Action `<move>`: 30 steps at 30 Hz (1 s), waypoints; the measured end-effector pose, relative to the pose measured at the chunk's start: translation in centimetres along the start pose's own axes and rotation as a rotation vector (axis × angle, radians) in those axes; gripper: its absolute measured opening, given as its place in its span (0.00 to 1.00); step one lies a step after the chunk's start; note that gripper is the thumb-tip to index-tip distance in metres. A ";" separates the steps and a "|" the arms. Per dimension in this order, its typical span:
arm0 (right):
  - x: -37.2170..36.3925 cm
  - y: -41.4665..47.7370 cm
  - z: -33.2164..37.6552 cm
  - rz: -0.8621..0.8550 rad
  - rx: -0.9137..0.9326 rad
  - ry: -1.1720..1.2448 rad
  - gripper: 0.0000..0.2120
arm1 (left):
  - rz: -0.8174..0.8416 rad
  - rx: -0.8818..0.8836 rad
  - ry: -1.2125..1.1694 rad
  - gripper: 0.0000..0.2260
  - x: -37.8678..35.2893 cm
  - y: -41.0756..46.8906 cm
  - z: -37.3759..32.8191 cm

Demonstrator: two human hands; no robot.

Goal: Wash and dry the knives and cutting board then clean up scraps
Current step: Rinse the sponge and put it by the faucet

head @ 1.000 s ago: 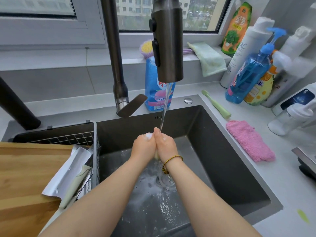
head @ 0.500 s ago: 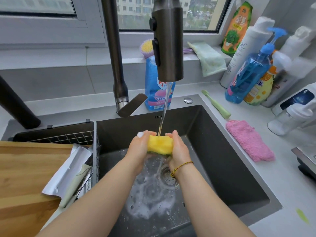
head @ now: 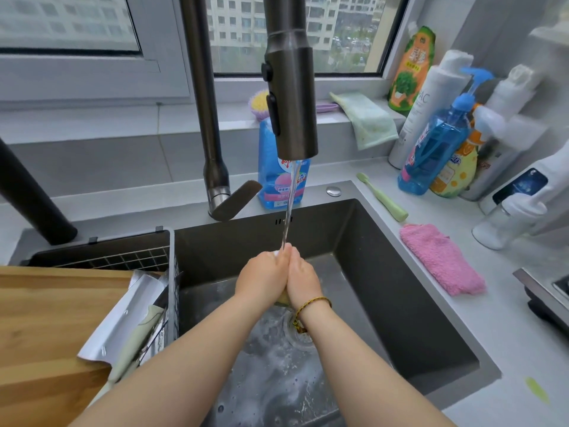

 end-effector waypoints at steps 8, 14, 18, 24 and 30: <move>-0.4 1.7 1.5 0.036 0.075 -0.026 0.23 | 0.031 0.099 -0.561 0.19 1.2 1.1 0.9; 0.6 1.0 -1.0 -0.258 -0.114 0.425 0.12 | 0.017 0.270 -0.923 0.17 0.8 0.0 2.1; 1.6 0.5 -2.8 -0.342 -0.126 0.620 0.15 | 0.079 0.260 -0.926 0.07 1.0 -0.1 2.0; 1.2 0.4 -2.4 -0.119 -0.047 0.373 0.06 | 0.021 0.126 -0.599 0.23 2.1 -0.5 1.0; 1.5 0.4 -1.2 -0.048 0.007 0.241 0.12 | 0.020 0.008 -0.511 0.14 2.1 -0.4 0.3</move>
Point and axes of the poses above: each hand's wrist, its own y-axis towards the middle knuckle, its own x-axis out of the back of the hand, z = x × y, the point moved 9 cm from there along y, towards the middle knuckle, and after that the axes turned 13 degrees about x, right-handed, at the moved point
